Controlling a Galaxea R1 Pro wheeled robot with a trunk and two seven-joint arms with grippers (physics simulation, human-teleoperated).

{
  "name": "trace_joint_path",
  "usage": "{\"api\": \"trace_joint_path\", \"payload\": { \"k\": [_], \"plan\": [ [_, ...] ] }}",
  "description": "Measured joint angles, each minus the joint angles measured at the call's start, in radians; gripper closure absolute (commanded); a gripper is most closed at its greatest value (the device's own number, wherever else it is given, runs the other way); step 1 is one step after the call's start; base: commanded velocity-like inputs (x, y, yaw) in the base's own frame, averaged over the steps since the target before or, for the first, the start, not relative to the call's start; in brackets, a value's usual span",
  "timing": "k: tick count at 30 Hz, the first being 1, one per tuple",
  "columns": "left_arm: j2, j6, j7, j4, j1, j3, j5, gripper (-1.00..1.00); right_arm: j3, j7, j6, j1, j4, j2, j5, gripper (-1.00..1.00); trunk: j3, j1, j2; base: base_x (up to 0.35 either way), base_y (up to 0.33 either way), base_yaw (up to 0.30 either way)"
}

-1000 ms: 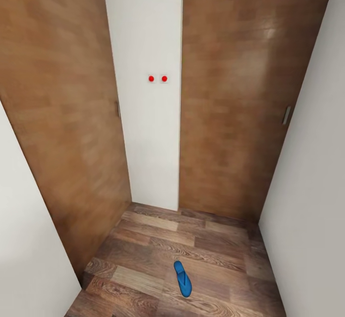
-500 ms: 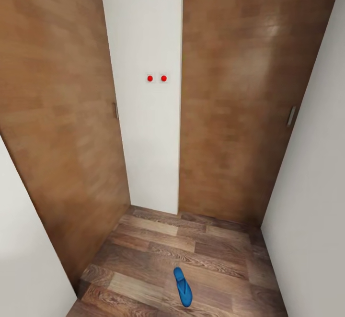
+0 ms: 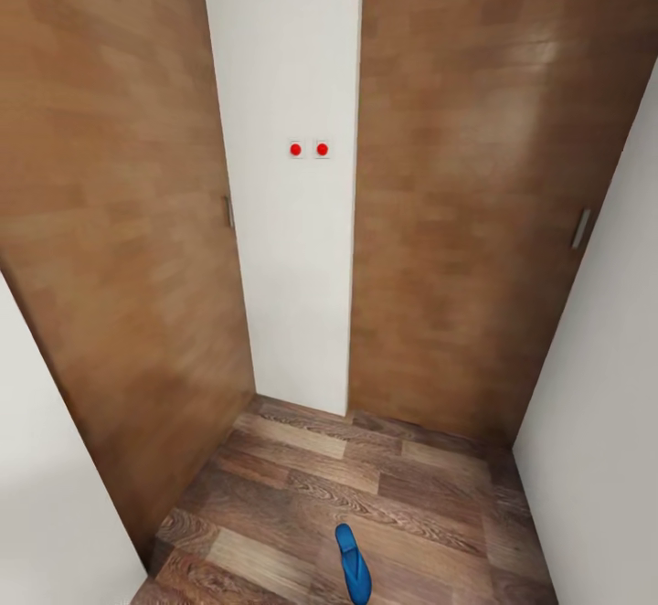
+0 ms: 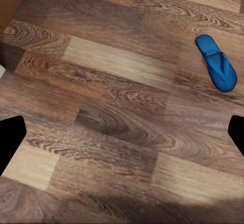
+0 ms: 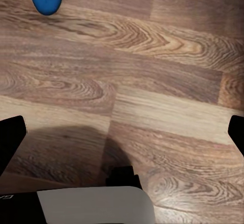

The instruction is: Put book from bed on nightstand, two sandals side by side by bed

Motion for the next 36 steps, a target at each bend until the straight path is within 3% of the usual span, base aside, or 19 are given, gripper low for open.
{"api": "trace_joint_path", "payload": {
  "k": [24, 36],
  "plan": [
    [0.000, 0.000, 0.000, 0.000, 0.000, 0.000, 0.000, -1.00, 0.000, 0.000, 0.000, 0.000, 0.000, -0.001, 0.000, -1.00, 0.000, 0.000, 0.000, 0.001, 0.000, 0.280],
    [0.000, 0.000, 0.000, 0.000, 0.000, 0.000, 0.000, -1.00, 0.000, 0.000, 0.000, 0.000, 0.000, 0.001, 0.000, -1.00, 0.000, 0.000, 0.000, 0.176, 0.000, 0.052]
  ]
}}
